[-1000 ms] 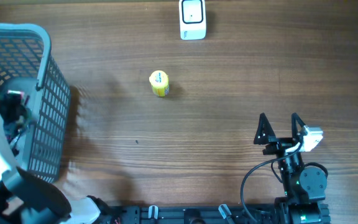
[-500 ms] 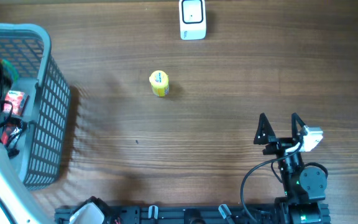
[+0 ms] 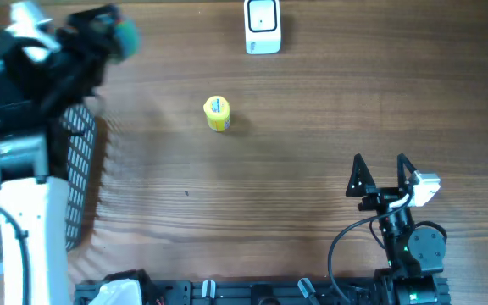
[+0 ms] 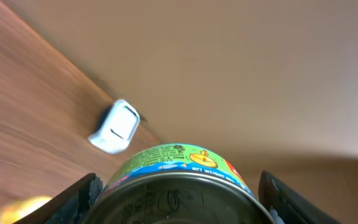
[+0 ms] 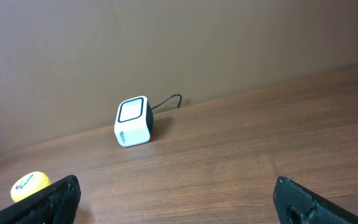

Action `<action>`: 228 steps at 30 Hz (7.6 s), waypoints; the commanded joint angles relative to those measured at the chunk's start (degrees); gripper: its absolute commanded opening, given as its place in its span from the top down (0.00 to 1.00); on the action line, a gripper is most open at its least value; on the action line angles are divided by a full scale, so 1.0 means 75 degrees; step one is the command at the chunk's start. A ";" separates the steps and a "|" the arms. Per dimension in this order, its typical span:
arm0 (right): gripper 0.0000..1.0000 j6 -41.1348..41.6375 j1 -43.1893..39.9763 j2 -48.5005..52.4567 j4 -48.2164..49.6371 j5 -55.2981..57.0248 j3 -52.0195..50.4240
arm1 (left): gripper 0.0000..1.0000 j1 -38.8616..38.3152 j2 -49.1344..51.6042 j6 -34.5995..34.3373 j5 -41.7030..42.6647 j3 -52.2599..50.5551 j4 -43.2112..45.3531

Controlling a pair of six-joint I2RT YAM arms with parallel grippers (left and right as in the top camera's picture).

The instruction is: Scan the item barcode

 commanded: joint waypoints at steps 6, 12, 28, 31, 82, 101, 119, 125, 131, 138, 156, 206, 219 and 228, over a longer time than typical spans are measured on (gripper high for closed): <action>0.00 -0.0131 0.0041 -0.0047 0.0023 -0.0038 -0.0009 | 0.41 -0.3421 0.1679 0.0749 -0.2034 0.0172 -0.0568; 0.00 -0.0131 0.0041 -0.0047 0.0023 -0.0038 -0.0009 | 0.39 -0.4689 0.3311 0.1268 -0.3092 0.0169 -0.2127; 0.00 -0.0131 0.0041 -0.0047 0.0023 -0.0038 -0.0009 | 0.52 -0.6505 0.6359 -0.1827 -0.4619 0.0163 -0.1320; 0.00 -0.0134 0.0041 -0.0047 0.0023 -0.0038 -0.0009 | 0.35 -0.6557 0.6566 -0.4470 -0.4409 0.0160 -0.1387; 0.00 -0.0134 0.0041 -0.0047 0.0023 -0.0041 -0.0009 | 0.00 0.3179 -0.0035 -0.1486 -0.7906 0.0542 -0.5278; 0.00 -0.0131 0.0041 -0.0047 0.0023 -0.0038 -0.0009 | 0.00 0.3319 0.4902 0.1463 -0.6420 0.0367 -0.1309; 0.00 -0.0134 0.0041 -0.0047 0.0023 -0.0038 -0.0009 | 0.00 0.3331 0.5756 0.2259 -0.5916 0.0373 -0.0504; 0.00 -0.0134 0.0041 -0.0047 0.0023 -0.0038 -0.0009 | 0.00 0.3334 0.5152 0.2457 -0.5986 0.0370 -0.0903; 0.00 -0.0134 0.0041 -0.0047 0.0023 -0.0038 -0.0009 | 0.00 0.3383 0.5214 0.2366 -0.6438 0.0367 -0.1274; 0.00 -0.0134 0.0041 -0.0047 0.0023 -0.0041 -0.0009 | 0.00 0.3433 0.6015 0.2372 -0.6435 0.0367 -0.1145; 0.00 -0.0131 0.0041 -0.0038 0.0023 -0.0041 -0.0009 | 0.35 0.3433 0.5761 0.2372 -0.6400 0.0364 -0.1370; 0.00 -0.0134 0.0041 -0.0032 0.0023 -0.0038 -0.0009 | 0.20 -0.5534 0.3249 0.2294 -0.4272 0.0364 -0.5237; 0.00 -0.0134 0.0041 -0.0032 0.0023 -0.0038 -0.0009 | 0.00 -0.2876 -0.2340 0.2416 -0.6441 0.0443 -0.4803; 0.00 -0.0131 0.0041 -0.0032 0.0023 -0.0038 -0.0009 | 0.00 0.3214 -0.1492 0.3634 -0.4794 0.0839 -0.4319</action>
